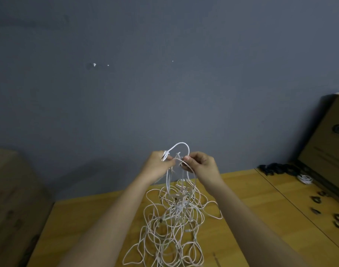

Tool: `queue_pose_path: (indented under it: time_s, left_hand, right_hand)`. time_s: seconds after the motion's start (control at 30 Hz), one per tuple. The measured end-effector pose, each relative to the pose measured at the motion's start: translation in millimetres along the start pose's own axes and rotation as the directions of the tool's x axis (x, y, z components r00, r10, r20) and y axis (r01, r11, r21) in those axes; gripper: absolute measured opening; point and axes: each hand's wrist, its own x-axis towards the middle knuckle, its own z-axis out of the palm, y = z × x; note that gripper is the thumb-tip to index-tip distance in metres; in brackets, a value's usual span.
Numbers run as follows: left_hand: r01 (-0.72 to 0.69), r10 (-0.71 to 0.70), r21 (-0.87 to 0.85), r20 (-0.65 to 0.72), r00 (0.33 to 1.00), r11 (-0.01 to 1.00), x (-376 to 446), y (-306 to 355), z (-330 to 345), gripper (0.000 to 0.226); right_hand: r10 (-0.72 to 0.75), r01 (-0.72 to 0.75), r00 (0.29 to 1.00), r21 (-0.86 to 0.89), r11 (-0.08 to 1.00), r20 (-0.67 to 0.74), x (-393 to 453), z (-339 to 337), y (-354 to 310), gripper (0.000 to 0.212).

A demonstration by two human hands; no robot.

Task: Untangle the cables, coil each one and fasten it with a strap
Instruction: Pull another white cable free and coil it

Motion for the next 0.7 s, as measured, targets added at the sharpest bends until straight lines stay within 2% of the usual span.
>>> queue_pose_path:
  time_s: [0.13, 0.23, 0.3, 0.33, 0.37, 0.43, 0.47, 0.5, 0.53, 0.57, 0.6, 0.67, 0.7]
  left_hand:
    - [0.039, -0.004, 0.285, -0.122, 0.993, 0.958, 13.8, -12.8, -8.7, 0.016]
    - [0.080, 0.012, 0.408, -0.219, 0.976, 0.909, 19.1, -18.0, -17.0, 0.006]
    - [0.067, 0.089, 0.496, -0.284, 0.955, 0.866, 22.2, -20.9, -22.7, 0.007]
    - [0.041, 0.138, 0.538, -0.288, 0.948, 0.842, 23.2, -22.7, -25.5, 0.009]
    - [0.017, 0.180, 0.580, -0.280, 0.943, 0.814, 23.9, -24.9, -27.6, 0.012]
    - [-0.014, 0.236, 0.670, -0.241, 0.941, 0.742, 24.0, -28.9, -28.8, 0.014]
    - [-0.024, 0.251, 0.705, -0.219, 0.943, 0.709, 23.4, -29.9, -27.9, 0.012]
    - [-0.027, 0.250, 0.716, -0.208, 0.945, 0.698, 22.4, -30.3, -26.2, 0.008]
    - [-0.026, 0.234, 0.701, -0.202, 0.951, 0.713, 22.1, -30.0, -24.4, 0.005]
    - [-0.021, 0.198, 0.654, -0.197, 0.960, 0.756, 22.1, -29.5, -23.0, 0.008]
    - [-0.022, 0.148, 0.580, -0.171, 0.974, 0.814, 22.0, -28.4, -22.0, 0.015]
    - [-0.032, 0.058, 0.414, -0.051, 0.997, 0.910, 21.7, -26.9, -20.4, 0.028]
    - [-0.036, 0.033, 0.361, 0.015, 0.999, 0.932, 21.0, -25.9, -19.9, 0.035]
  right_hand:
    - [-0.096, 0.093, 0.995, -0.068, 0.993, -0.043, 1.9, -18.4, 5.6, 0.015]
    - [-0.070, 0.069, 0.998, -0.099, 0.993, -0.007, 0.7, -21.3, 12.5, 0.018]
    - [-0.131, 0.130, 0.991, -0.276, 0.952, 0.015, 0.6, -25.4, 15.5, 0.018]
    - [-0.168, 0.182, 0.983, -0.436, 0.881, 0.071, 0.8, -29.8, 17.4, 0.016]
    - [-0.179, 0.237, 0.971, -0.599, 0.765, 0.156, 0.8, -34.1, 19.7, 0.015]
    - [-0.137, 0.322, 0.947, -0.834, 0.448, 0.292, 2.1, -39.6, 24.7, 0.018]
    - [-0.118, 0.342, 0.940, -0.889, 0.303, 0.322, 4.5, -40.7, 26.3, 0.022]
    - [-0.114, 0.345, 0.938, -0.915, 0.208, 0.328, 8.0, -40.3, 26.1, 0.024]
    - [-0.128, 0.322, 0.945, -0.927, 0.190, 0.302, 11.6, -39.0, 24.0, 0.025]
    - [-0.154, 0.266, 0.960, -0.928, 0.261, 0.232, 14.2, -37.0, 21.1, 0.024]
    - [-0.177, 0.189, 0.976, -0.893, 0.408, 0.125, 15.9, -35.0, 18.1, 0.024]
    - [-0.135, 0.043, 0.987, -0.662, 0.748, -0.089, 18.3, -28.5, 15.4, 0.026]
    - [-0.077, -0.004, 0.987, -0.503, 0.864, -0.139, 18.3, -22.7, 15.0, 0.027]
